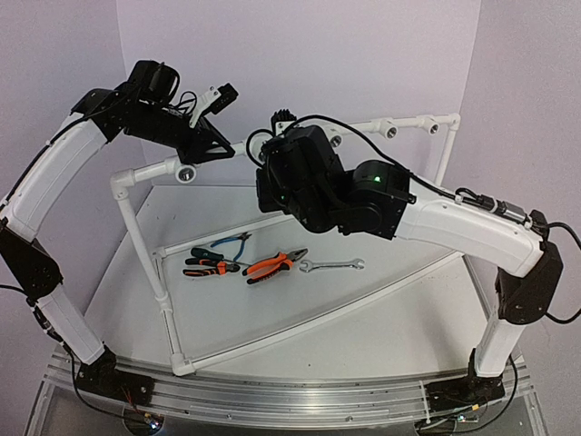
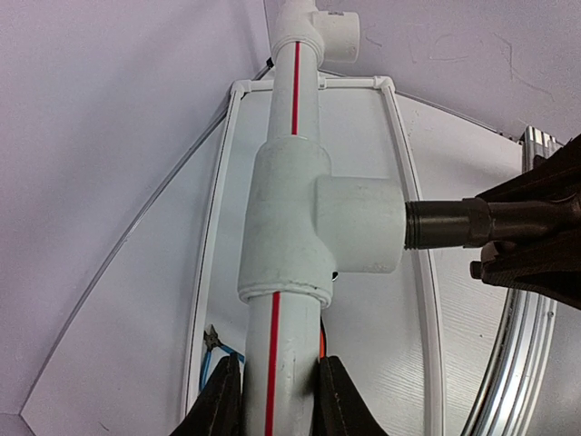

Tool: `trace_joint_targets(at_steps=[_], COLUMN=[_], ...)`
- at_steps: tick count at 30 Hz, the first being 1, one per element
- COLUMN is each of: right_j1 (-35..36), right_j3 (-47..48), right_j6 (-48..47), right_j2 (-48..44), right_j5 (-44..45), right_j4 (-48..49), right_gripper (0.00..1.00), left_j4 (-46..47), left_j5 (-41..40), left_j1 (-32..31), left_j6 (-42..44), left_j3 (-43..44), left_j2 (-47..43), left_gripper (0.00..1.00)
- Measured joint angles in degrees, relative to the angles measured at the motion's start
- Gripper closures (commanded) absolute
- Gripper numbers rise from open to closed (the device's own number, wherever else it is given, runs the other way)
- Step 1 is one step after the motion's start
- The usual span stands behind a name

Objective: Install the water faucets

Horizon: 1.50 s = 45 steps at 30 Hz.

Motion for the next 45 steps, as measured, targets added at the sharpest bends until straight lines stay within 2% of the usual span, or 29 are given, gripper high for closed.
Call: trace_joint_targets(at_steps=[12,26,45], right_j1=[-0.6,-4.7,-5.1], right_j3=[-4.1,-7.4,-7.6], right_j6=[9.2,20.8,18.0], right_j2=[-0.1,-1.2,-3.2], right_j5=[-2.5,-17.0,-19.2], right_j4=[4.6,8.2,6.3], right_gripper=[1.00,1.00,1.00], left_j4=[0.2,0.7,1.3], left_j5=[0.0,0.0,0.0], left_j1=[0.0,-0.1,-0.2], left_j6=[0.4,0.5,1.1], left_j3=[-0.2,-0.6,-1.3], left_j2=[-0.1,-0.3,-0.7], left_gripper=[1.00,1.00,1.00])
